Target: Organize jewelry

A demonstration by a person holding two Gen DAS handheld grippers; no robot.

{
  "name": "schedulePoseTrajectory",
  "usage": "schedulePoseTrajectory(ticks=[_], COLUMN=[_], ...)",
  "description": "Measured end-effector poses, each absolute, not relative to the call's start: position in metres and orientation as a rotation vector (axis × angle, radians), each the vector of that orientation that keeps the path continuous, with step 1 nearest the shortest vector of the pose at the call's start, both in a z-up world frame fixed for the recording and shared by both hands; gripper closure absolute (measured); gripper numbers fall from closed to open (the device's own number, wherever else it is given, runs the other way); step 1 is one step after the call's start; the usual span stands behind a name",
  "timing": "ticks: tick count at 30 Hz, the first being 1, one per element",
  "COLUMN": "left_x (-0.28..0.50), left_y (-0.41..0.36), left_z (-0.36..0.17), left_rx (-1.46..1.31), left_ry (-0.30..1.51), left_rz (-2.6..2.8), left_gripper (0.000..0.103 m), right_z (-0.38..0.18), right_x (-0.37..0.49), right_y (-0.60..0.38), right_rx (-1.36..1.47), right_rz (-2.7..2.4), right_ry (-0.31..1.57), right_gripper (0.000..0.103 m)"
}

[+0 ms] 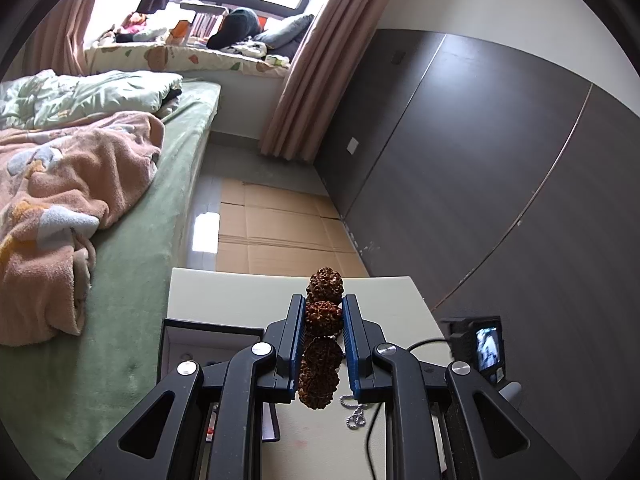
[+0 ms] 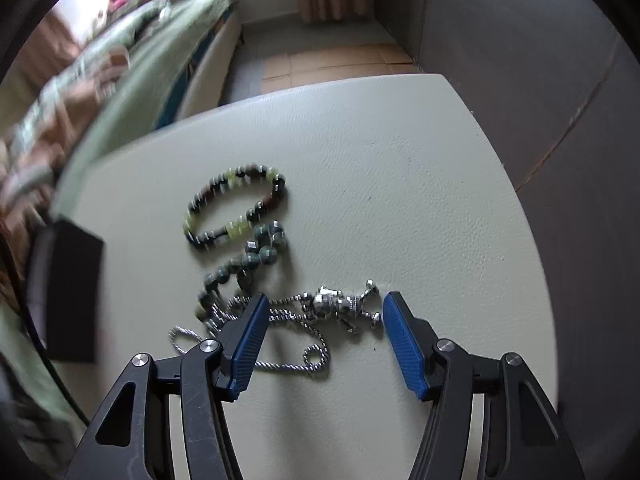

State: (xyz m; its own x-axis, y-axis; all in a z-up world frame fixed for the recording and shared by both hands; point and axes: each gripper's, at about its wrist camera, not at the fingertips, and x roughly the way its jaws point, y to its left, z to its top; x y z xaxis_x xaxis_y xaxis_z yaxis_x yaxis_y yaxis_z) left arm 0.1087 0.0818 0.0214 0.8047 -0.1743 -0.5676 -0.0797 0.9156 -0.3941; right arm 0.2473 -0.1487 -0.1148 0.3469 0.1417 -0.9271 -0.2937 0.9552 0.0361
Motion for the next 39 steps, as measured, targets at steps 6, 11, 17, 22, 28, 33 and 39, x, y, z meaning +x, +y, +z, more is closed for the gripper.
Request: schedulePoseTrajectory(ticks=[6,11,17,22,28,33,39], left_x=[0.109,0.108,0.106,0.103,0.103,0.104,0.105], left_y=[0.083,0.086,0.088,0.088,0.091,0.089,0.088], left_z=[0.021,0.02,0.021,0.022,0.022,0.023,0.022], left_rx=[-0.416,-0.417,-0.419,-0.419,-0.422,-0.42,-0.412], left_ry=[0.642,0.64,0.638,0.632,0.635,0.635,0.642], left_rz=[-0.052,-0.044,-0.038,-0.037,-0.031,-0.033,-0.034], left_gripper=[0.084,0.084,0.084,0.084,0.084,0.084,0.084], right_z=[-0.112,-0.1,-0.094,-0.081,-0.063,-0.077,-0.094], right_x=[0.243,0.245,0.245,0.239,0.232,0.241,0.254], right_y=[-0.144,-0.168,-0.178,-0.179,-0.174,-0.16,-0.151], right_rx=[-0.167,0.023,0.11,0.179,0.143,0.004,-0.124], right_rz=[0.311,0.406,0.449,0.483,0.479,0.4,0.408], right_ry=[1.185,1.196,1.183,1.142,1.087,1.126,1.135], right_gripper=[0.067,0.096,0.096,0.102,0.101,0.064,0.058])
